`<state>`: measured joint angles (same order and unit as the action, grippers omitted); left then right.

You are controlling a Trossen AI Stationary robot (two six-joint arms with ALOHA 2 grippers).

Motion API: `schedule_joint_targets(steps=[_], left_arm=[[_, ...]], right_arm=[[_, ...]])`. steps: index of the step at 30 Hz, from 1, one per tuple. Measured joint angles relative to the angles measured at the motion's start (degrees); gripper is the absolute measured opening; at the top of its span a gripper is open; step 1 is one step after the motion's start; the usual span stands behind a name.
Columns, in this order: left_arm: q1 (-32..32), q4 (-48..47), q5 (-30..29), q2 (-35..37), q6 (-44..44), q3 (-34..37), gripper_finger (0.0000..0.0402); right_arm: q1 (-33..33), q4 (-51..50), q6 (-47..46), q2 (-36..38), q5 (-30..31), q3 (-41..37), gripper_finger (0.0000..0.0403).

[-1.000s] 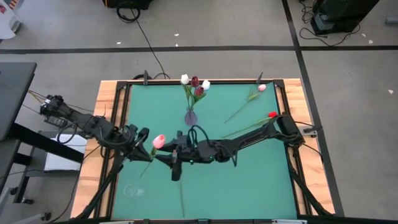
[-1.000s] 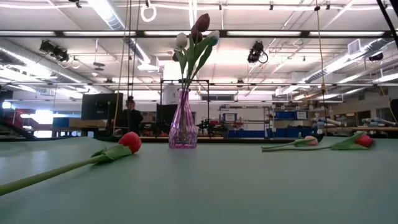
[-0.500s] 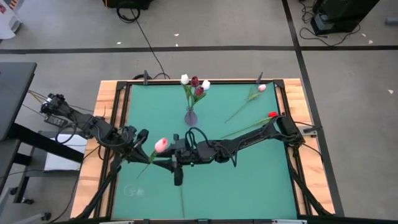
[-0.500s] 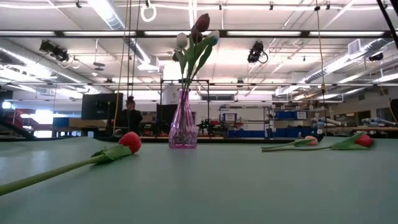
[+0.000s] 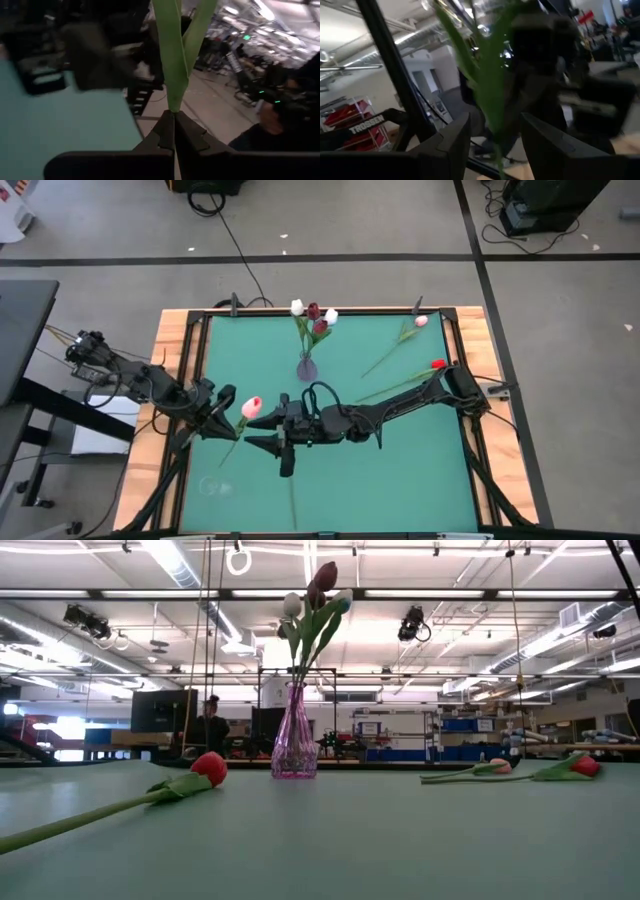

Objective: Sort flowers into vase by color
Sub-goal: Put the left pink tulip into the transparent vase

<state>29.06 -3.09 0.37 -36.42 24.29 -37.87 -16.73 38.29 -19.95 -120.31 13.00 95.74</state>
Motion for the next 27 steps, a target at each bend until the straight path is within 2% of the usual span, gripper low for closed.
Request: schedule_joint_targets(steps=[5,23,27], left_arm=[[0.0,-1.67,-3.72,0.02,-0.41,0.02,0.0004],[0.0,-1.54,-4.14,0.0,-3.02,0.0,0.0004],[0.0,-2.27,-5.1,0.0,-2.93,0.0,0.0004]], right_arm=[[0.2,1.02,0.62,0.0,-1.25,0.0,0.0161],[2.44,0.08,0.01,-0.13,-2.71,0.0,0.0148],[2.87,-0.68,0.01,-0.17,-4.4,0.0,0.0102]])
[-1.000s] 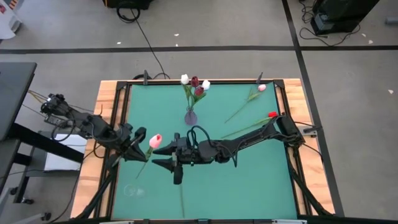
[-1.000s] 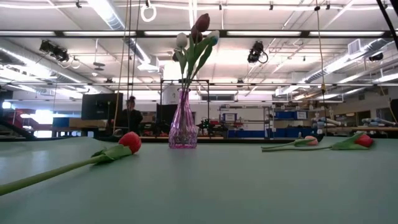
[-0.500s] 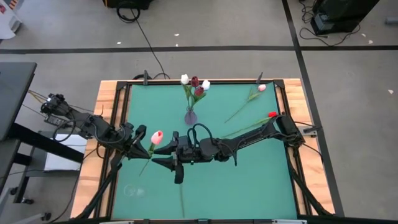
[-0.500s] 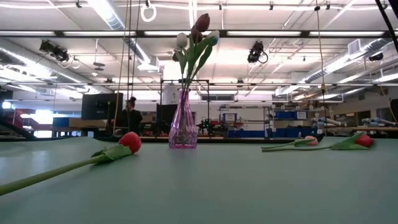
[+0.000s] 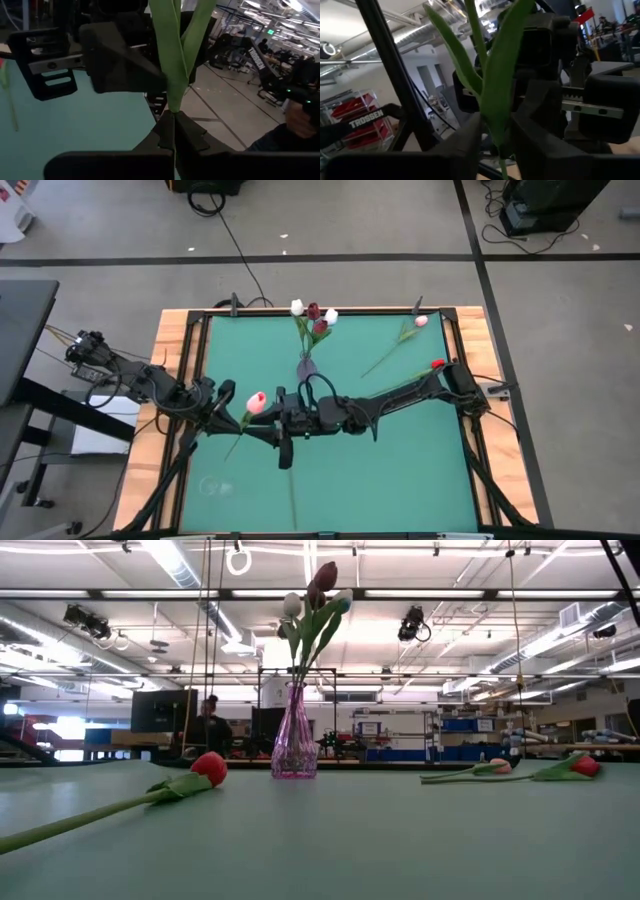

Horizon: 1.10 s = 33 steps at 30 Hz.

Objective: Sort flowers into vase by color
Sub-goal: Put the left pink tulip into the transparent vase

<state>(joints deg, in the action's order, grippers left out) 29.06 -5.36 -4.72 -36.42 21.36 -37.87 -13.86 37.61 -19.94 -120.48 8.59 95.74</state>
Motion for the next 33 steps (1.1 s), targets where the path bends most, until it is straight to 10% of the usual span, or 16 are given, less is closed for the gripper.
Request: schedule_joint_targets(steps=[5,18,33], left_arm=[[0.01,-2.1,-2.86,0.07,1.65,0.0,0.0024],[1.8,-15.41,-2.72,8.18,6.38,0.0,0.0177],[4.31,-36.58,-2.52,16.92,10.81,-0.02,0.0165]], right_arm=[[0.52,-0.37,0.78,-0.07,-0.74,-0.01,0.0014],[-0.26,-25.6,8.01,-0.16,4.28,15.32,0.0002],[-1.17,-29.9,5.04,-15.53,-4.6,35.74,0.0]])
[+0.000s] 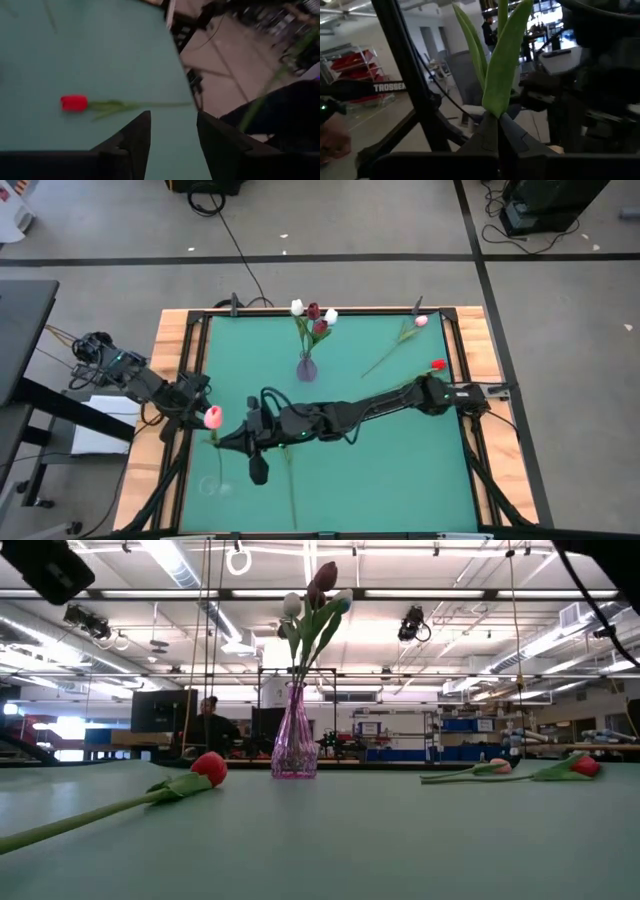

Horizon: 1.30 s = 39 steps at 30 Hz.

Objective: Sort flowers into vase by color
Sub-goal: Put the left pink tulip into the transparent vase

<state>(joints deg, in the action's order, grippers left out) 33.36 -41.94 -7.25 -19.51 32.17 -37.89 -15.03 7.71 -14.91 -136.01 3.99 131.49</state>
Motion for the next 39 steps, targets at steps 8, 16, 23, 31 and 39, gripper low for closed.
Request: schedule_joint_targets(steps=[8,16,23,31,39], left_arm=[[0.0,-5.05,0.0,0.07,2.3,0.0,0.016],[0.0,-6.01,0.0,0.07,1.76,0.0,0.016],[0.0,-6.42,0.0,0.07,1.5,0.0,0.016],[0.0,-6.4,-0.02,0.07,1.76,0.0,0.016],[0.0,-6.36,-0.02,0.07,2.04,0.0,0.016]], right_arm=[[0.3,0.24,1.34,-1.02,0.17,3.26,0.0],[0.89,2.68,2.62,-0.93,-2.75,3.4,0.0],[0.96,2.61,5.19,-1.83,-5.5,2.93,0.0],[1.35,3.88,6.54,-1.72,-8.55,0.74,0.0001],[1.62,4.13,11.75,-1.76,-11.98,-1.11,0.002]])
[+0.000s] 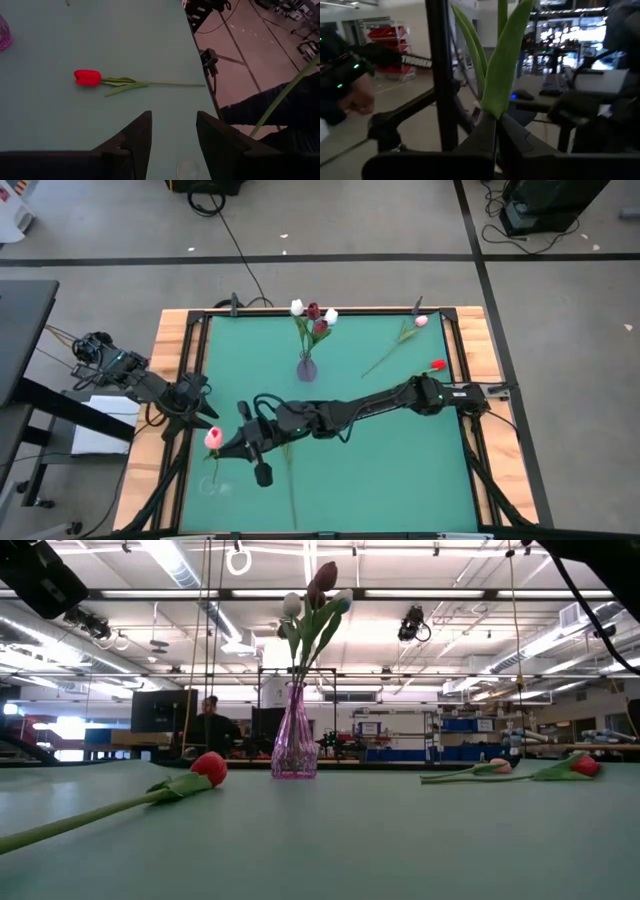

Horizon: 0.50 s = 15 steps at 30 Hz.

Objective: Sort flowers into vase by color
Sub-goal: Put the left pink tulip into the transparent vase

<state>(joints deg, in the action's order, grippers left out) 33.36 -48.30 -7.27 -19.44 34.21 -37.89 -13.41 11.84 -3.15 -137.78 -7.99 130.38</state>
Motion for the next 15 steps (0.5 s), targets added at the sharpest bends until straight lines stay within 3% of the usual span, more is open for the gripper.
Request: schedule_joint_targets(steps=[15], left_arm=[[0.0,-0.01,0.0,-0.02,0.59,0.0,0.016]], right_arm=[[0.21,5.53,-6.97,0.0,-2.6,-1.69,0.0152]])
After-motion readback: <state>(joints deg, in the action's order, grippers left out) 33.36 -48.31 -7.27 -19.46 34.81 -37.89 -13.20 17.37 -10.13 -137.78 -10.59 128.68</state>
